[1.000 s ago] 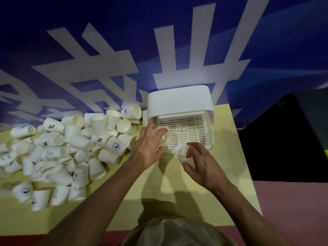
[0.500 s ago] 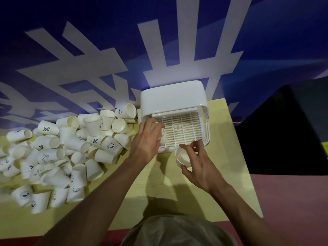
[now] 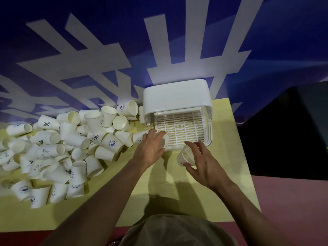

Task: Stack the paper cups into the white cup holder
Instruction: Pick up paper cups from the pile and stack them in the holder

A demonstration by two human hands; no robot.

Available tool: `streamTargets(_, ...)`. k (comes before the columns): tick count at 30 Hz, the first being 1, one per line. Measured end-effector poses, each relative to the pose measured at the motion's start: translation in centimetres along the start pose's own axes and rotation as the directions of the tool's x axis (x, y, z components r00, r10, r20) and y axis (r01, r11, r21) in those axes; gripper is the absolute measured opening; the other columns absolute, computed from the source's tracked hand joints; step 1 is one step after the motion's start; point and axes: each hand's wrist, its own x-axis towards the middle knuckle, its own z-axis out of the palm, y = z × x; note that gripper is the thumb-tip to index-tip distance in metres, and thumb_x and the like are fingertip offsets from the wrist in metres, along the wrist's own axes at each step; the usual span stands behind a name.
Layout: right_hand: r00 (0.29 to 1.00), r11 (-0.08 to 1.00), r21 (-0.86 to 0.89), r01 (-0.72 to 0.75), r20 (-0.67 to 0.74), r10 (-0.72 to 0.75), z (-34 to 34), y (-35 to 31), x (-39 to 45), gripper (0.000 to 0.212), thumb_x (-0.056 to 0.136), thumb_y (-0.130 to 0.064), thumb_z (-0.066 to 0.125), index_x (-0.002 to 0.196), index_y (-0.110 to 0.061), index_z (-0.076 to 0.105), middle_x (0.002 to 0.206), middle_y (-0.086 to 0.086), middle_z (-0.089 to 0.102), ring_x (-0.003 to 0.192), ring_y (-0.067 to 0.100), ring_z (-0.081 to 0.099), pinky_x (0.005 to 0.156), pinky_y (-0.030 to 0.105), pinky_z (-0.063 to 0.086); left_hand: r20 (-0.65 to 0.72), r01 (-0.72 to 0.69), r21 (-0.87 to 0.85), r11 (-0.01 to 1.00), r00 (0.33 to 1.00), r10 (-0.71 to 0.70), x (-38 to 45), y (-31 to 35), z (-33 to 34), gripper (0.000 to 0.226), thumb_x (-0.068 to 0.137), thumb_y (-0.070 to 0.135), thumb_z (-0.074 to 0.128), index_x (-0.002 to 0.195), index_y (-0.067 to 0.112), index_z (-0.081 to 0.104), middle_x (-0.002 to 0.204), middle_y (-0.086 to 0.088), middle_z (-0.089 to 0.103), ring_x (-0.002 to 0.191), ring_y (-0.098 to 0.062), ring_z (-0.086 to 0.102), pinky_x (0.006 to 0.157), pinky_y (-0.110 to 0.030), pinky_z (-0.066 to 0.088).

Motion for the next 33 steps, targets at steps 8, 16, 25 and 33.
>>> streamTargets(8,0.997,0.998,-0.013,0.068,-0.034,-0.068,-0.6,-0.9,2.1,0.068,0.091,-0.033,0.068,0.151,-0.024,0.036,0.137,0.001,0.041,0.115,0.021,0.052,0.077,0.040,0.059,-0.018,0.072,-0.157,0.985,0.997,-0.076,0.6,0.0,-0.2,0.076,0.089,0.040,0.070,0.151,0.018,0.030,0.143,-0.011,0.047,0.127,-0.031,0.049,0.104,-0.040,0.042)
streamTargets(16,0.971,0.976,0.002,0.217,-0.099,-0.216,-2.5,-4.2,6.0,0.059,0.089,-0.021,0.070,0.141,-0.016,0.043,0.135,0.003,0.043,0.114,0.023,0.054,0.089,0.036,0.053,-0.038,0.060,-0.242,0.968,0.997,-0.071,-0.1,-0.2,1.2,0.090,0.088,0.031,0.076,0.157,0.017,0.019,0.150,-0.010,0.032,0.134,-0.032,0.039,0.110,-0.043,0.039)
streamTargets(25,0.948,0.948,-0.049,0.315,-0.032,-0.317,-1.4,-6.6,8.4,0.057,0.088,-0.024,0.069,0.139,-0.014,0.045,0.132,0.003,0.046,0.112,0.021,0.055,0.087,0.037,0.054,0.000,0.089,-0.321,0.943,0.996,-0.094,-1.2,-2.4,2.0,0.093,0.086,0.024,0.075,0.157,0.018,0.015,0.145,-0.008,0.040,0.135,-0.025,0.045,0.109,-0.040,0.044)
streamTargets(33,0.969,0.956,-0.161,0.244,0.070,-0.236,1.2,-4.5,8.9,0.063,0.088,-0.020,0.071,0.144,-0.020,0.042,0.135,0.004,0.044,0.114,0.029,0.055,0.077,0.046,0.058,0.065,0.127,-0.337,0.933,0.992,-0.111,-2.6,-3.9,1.9,0.080,0.095,0.025,0.065,0.158,0.021,0.017,0.153,-0.005,0.033,0.130,-0.026,0.052,0.108,-0.045,0.044)
